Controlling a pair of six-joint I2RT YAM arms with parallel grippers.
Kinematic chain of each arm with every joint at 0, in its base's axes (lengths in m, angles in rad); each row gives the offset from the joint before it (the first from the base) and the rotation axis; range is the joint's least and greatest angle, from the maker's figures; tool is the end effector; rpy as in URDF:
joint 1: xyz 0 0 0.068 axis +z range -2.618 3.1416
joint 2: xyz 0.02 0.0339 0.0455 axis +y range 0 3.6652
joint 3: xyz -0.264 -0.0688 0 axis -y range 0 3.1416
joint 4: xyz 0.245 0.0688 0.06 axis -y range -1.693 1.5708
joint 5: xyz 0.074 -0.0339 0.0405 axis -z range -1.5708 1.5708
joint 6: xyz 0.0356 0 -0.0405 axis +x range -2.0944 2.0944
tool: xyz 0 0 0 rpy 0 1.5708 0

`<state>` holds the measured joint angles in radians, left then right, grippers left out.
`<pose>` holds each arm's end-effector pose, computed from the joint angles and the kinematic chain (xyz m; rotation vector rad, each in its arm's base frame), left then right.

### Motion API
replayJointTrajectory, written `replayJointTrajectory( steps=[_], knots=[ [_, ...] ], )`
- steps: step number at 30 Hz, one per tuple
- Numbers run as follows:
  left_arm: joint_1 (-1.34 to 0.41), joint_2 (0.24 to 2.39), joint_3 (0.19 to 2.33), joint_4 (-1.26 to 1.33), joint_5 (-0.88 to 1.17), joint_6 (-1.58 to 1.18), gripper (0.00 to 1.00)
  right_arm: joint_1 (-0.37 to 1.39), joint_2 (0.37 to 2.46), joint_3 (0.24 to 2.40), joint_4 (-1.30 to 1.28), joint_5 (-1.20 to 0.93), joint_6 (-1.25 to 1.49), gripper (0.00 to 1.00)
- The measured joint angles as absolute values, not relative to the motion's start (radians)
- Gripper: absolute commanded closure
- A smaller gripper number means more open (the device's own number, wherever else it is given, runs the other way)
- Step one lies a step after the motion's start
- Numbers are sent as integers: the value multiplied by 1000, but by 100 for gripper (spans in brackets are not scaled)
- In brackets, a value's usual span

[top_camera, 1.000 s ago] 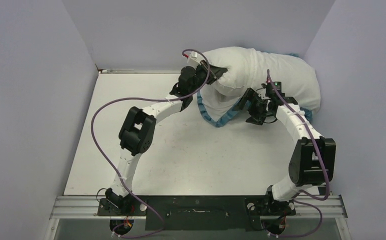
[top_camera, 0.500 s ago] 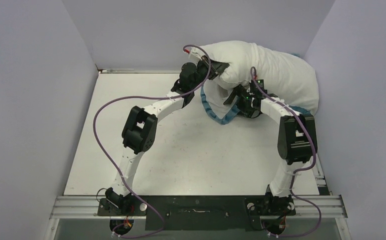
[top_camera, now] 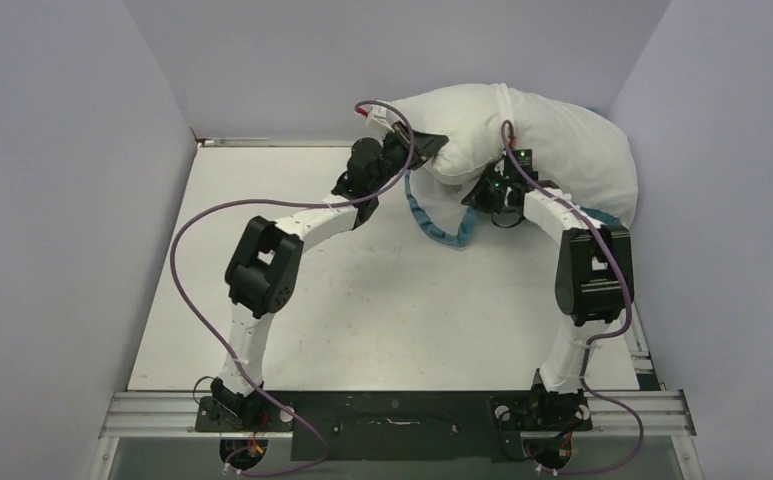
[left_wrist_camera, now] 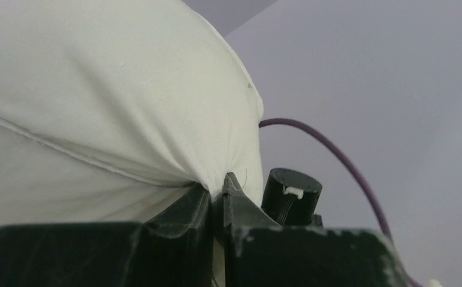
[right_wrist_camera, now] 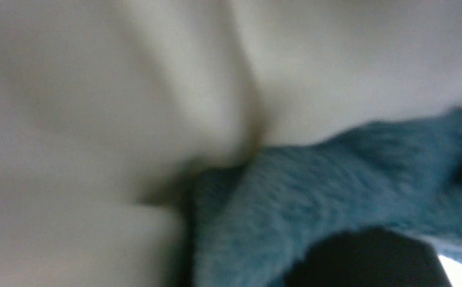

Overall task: Put the pillow into the pillowcase
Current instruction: Stuff the pillow into the pillowcase.

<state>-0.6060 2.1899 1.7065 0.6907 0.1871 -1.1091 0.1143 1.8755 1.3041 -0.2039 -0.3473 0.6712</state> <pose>0.4275 -0.3043 0.2902 -0.2113 1.5393 -1.5330 0.4104 0.0593 0.2081 0.4938 2.3765 0.7816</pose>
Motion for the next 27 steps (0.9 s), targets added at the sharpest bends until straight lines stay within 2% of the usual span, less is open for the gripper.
replayJointTrajectory(
  steps=[4,8,10,14,18,21,25,27],
  knots=[
    [-587,2053,1543,697,151,-1006,100,162,1937,1517,-387,-481,557,95],
    [-533,1835,1379,643,78,-841,100,300,2043,1819,-625,-580,392,95],
    [-506,1691,1319,562,24,-730,100,397,2100,1971,-723,-617,313,95],
    [-508,1444,1310,357,-77,-508,100,557,2121,2075,-818,-717,227,95],
    [-555,1269,1348,193,-158,-331,100,622,2093,2085,-863,-810,184,95],
    [-585,1241,1444,76,-186,-252,100,614,2014,2018,-850,-864,192,95],
    [-596,1295,1525,-25,-186,-223,100,479,1829,1825,-726,-914,261,93],
    [-601,1338,1527,-40,-174,-237,100,371,1758,1749,-677,-907,292,87]
  ],
)
